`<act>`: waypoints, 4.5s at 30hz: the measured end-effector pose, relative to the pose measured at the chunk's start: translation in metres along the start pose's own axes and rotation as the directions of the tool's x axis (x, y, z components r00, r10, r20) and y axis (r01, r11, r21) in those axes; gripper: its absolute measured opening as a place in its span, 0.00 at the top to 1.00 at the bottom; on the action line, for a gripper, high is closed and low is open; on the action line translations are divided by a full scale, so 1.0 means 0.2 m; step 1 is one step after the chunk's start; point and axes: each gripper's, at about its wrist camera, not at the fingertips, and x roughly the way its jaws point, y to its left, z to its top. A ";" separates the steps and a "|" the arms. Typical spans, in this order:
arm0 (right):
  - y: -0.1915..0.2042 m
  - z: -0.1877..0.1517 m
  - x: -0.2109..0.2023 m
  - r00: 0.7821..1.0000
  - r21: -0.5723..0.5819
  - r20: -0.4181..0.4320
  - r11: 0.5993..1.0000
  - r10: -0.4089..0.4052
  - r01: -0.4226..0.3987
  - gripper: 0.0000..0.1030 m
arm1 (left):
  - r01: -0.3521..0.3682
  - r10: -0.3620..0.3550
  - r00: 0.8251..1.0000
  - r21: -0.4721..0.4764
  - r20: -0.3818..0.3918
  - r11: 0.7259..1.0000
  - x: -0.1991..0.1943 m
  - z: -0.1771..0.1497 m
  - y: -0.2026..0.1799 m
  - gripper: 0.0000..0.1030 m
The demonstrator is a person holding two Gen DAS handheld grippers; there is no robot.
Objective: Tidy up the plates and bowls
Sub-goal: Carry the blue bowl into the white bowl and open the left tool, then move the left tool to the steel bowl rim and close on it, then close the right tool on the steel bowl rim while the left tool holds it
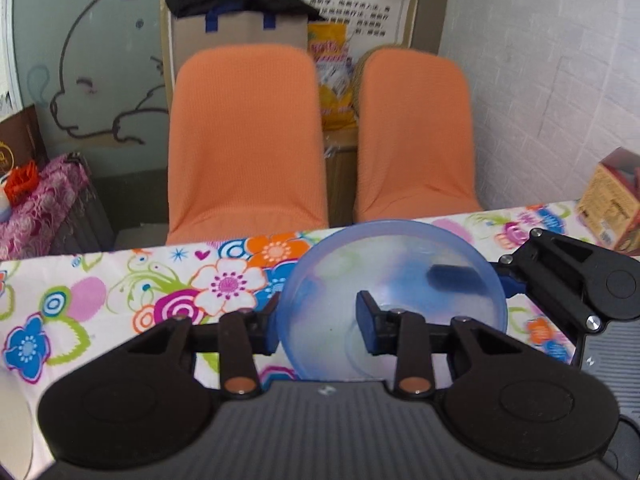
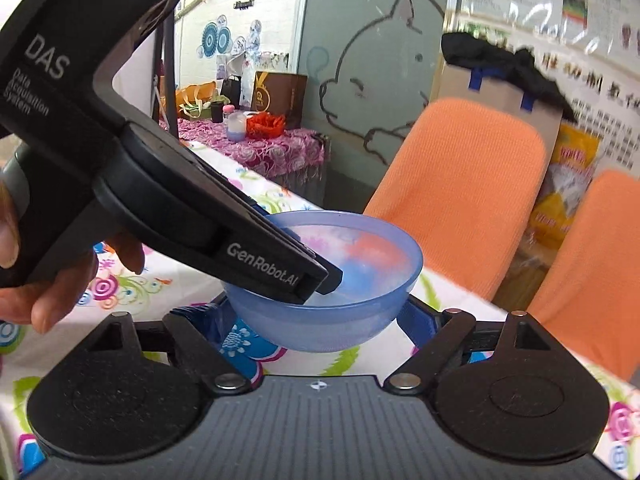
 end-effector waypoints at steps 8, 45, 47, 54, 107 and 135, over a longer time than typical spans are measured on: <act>0.16 -0.04 -0.66 0.998 -0.033 0.008 0.997 -0.065 0.066 0.29 | 0.122 -0.121 0.992 0.064 -0.020 0.990 -0.48 -0.25 -0.49 0.66; 0.67 -0.85 -1.35 0.950 0.177 -0.114 0.935 -0.290 0.306 0.28 | 0.201 -0.200 0.979 0.022 -0.031 0.979 -0.71 -0.81 -0.81 0.46; 0.67 -0.83 -1.32 0.947 0.169 -0.121 0.934 -0.296 0.314 0.28 | 0.201 -0.200 0.979 0.016 -0.028 0.980 -0.73 -0.82 -0.79 0.46; 0.69 -0.82 -1.37 0.937 0.170 -0.105 0.922 -0.334 0.348 0.27 | 0.194 -0.194 0.981 0.013 -0.021 0.981 -0.73 -0.80 -0.78 0.46; 0.42 -0.96 -1.21 0.931 0.443 -0.266 0.826 -0.250 0.348 0.20 | 0.273 -0.228 0.936 0.143 -0.269 0.951 -0.46 -0.95 -0.87 0.37; 0.45 -0.99 -1.29 0.958 0.529 -0.170 0.799 -0.232 0.287 0.68 | 0.321 -0.253 0.912 0.179 -0.324 0.930 -0.43 -0.90 -0.91 0.55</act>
